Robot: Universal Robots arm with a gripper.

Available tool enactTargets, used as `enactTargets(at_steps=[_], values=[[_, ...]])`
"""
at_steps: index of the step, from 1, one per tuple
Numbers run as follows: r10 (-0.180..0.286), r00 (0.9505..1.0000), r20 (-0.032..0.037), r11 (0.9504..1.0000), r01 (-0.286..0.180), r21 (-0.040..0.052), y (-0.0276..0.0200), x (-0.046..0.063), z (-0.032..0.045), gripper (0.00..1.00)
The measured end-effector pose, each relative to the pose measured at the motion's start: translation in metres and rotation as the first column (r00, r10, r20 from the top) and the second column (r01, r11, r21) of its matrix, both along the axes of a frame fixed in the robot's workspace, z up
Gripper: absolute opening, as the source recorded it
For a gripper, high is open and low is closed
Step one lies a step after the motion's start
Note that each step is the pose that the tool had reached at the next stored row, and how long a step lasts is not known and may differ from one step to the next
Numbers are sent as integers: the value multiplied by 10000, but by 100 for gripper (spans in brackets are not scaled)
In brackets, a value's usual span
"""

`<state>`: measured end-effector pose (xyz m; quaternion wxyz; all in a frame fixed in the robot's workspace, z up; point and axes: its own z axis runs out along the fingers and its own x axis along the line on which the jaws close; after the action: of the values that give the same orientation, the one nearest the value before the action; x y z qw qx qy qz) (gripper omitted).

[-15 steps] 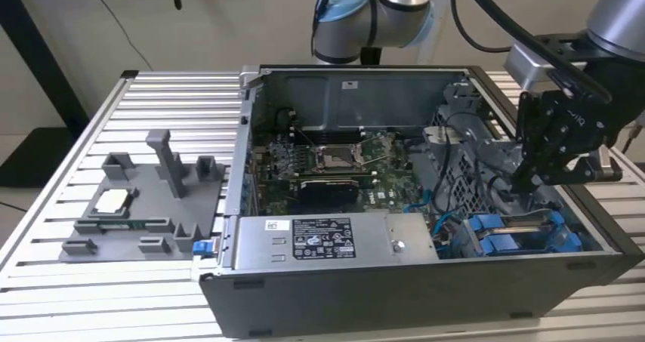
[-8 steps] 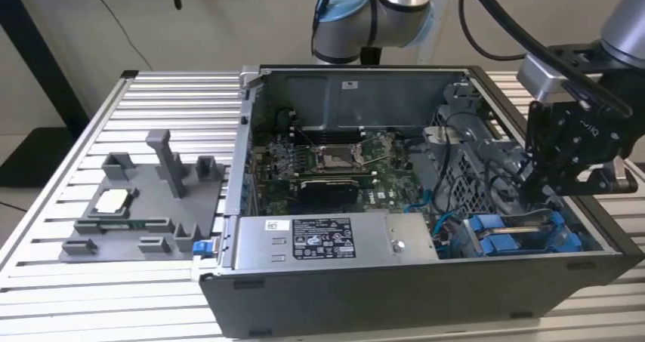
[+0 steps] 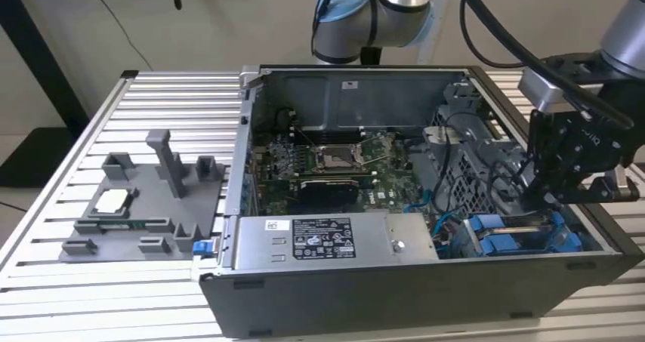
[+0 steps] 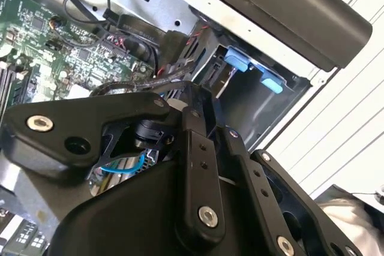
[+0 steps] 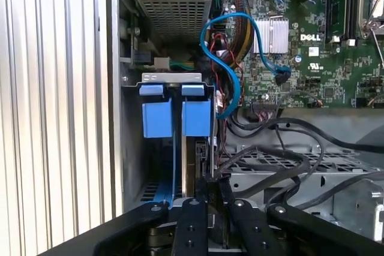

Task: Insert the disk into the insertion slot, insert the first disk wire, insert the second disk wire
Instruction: 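Insert the first disk wire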

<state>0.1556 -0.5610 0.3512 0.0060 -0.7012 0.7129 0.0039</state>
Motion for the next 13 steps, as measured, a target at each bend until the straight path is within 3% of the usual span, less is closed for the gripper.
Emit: enactTargets(at_steps=[13], values=[[-2,10000,0,10000,2,-51,-2,49,-74,19]])
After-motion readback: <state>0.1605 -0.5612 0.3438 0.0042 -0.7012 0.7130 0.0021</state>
